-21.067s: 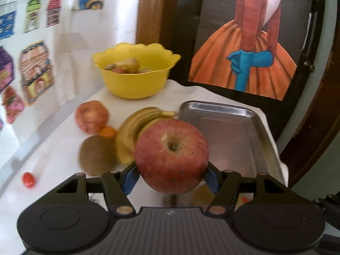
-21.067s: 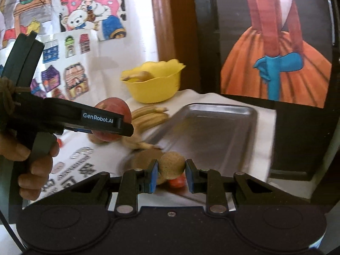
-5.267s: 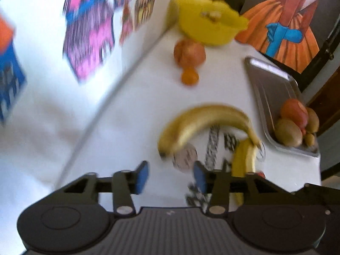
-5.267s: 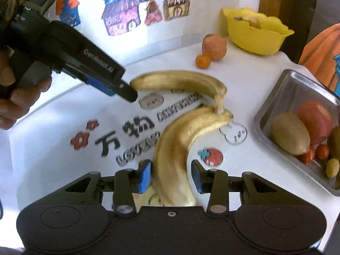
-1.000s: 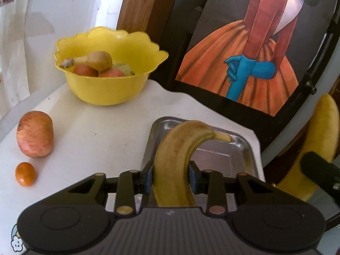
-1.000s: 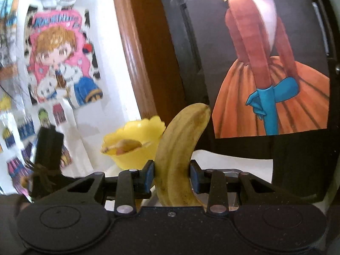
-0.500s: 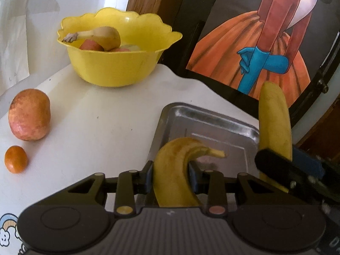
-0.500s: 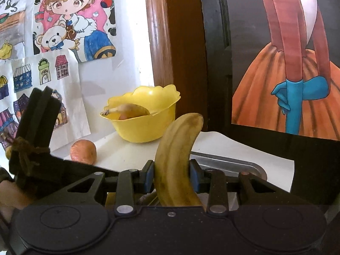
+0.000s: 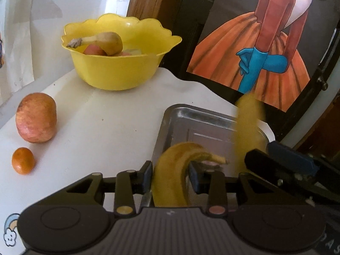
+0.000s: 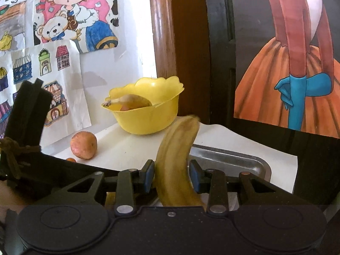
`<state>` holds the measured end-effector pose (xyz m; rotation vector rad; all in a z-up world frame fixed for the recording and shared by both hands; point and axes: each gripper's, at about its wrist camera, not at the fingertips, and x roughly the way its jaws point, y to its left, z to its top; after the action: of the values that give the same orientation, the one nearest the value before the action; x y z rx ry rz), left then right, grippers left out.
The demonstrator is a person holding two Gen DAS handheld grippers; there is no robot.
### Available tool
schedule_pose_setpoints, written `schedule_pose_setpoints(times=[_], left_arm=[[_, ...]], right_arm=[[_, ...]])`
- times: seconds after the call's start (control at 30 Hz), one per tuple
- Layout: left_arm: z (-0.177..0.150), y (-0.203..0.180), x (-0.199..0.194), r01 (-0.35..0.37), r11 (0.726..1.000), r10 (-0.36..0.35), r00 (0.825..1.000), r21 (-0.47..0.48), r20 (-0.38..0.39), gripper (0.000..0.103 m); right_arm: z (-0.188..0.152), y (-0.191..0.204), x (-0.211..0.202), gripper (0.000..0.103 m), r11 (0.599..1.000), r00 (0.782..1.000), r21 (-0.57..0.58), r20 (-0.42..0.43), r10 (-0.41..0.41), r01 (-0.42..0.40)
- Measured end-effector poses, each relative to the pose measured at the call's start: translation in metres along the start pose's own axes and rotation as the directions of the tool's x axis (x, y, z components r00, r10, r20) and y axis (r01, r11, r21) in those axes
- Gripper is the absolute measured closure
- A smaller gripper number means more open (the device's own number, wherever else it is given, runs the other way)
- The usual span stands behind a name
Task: Organize fruits
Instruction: 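Carry the banana onto the steel tray and open the left tool while the right tool releases its banana there, then withdraw both open tools away from the steel tray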
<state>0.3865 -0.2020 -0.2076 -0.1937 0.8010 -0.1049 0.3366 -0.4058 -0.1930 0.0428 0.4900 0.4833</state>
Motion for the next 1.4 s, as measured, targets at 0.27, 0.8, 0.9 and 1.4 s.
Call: schedule_pose_setpoints(times=[0.27, 0.8, 0.9, 1.4], left_arm=[[-0.001, 0.006, -0.018, -0.002, 1.000, 0.002, 0.999, 0.002, 0.040, 0.033], [-0.006, 0.053, -0.079, -0.025, 1.000, 0.024, 0.987, 0.003, 0.157, 0.000], [-0.009, 0.068, -0.091, -0.028, 0.999, 0.024, 0.987, 0.025, 0.161, 0.000], [-0.030, 0.143, -0.141, -0.116, 0.984, 0.096, 0.985, 0.138, 0.144, 0.000]], right_arm=[[0.003, 0.008, -0.008, 0.055, 0.999, 0.999, -0.002, 0.017, -0.034, 0.035], [-0.002, 0.049, -0.062, 0.010, 0.972, 0.969, 0.067, 0.089, -0.230, 0.225], [-0.008, 0.064, -0.079, 0.001, 0.949, 0.944, 0.083, 0.114, -0.311, 0.303], [-0.041, 0.152, -0.105, 0.001, 0.850, 0.863, 0.174, 0.002, -0.506, 0.497]])
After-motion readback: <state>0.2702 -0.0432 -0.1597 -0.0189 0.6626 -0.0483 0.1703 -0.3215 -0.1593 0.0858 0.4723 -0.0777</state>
